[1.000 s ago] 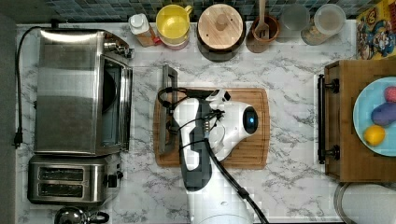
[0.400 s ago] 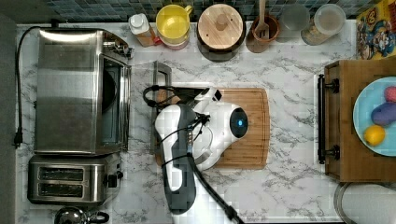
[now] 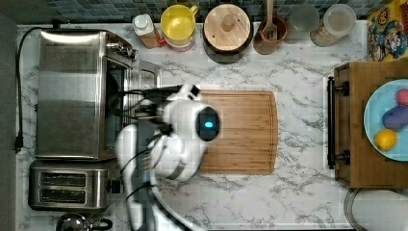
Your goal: Close the oven.
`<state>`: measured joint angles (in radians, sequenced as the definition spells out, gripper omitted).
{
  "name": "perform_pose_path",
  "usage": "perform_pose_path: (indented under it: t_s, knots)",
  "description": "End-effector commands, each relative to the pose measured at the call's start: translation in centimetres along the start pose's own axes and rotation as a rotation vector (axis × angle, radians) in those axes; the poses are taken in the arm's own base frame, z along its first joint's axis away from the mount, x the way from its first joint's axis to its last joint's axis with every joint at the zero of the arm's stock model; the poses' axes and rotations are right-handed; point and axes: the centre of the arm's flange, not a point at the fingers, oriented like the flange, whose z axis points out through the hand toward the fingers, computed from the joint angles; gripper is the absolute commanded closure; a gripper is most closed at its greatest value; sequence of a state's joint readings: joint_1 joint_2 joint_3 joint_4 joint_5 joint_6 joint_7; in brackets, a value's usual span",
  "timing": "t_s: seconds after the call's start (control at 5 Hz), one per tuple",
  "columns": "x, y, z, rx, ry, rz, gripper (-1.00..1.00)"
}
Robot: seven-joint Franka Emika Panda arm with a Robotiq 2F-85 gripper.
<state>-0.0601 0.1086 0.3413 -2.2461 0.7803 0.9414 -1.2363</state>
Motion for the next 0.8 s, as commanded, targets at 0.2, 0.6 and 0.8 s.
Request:
perform_pose_path:
  t_s: [0.2, 0.6, 0.8]
  knots:
    - [-0.9, -22.7, -1.7, -0.211, 0.104, -0.3, 1.0]
    - [-1.0, -25.3, -7.4, -0.262, 0.27, -0.258, 1.0]
    - [-0.8, -27.3, -9.1, -0.373, 0.321, -0.227, 1.0]
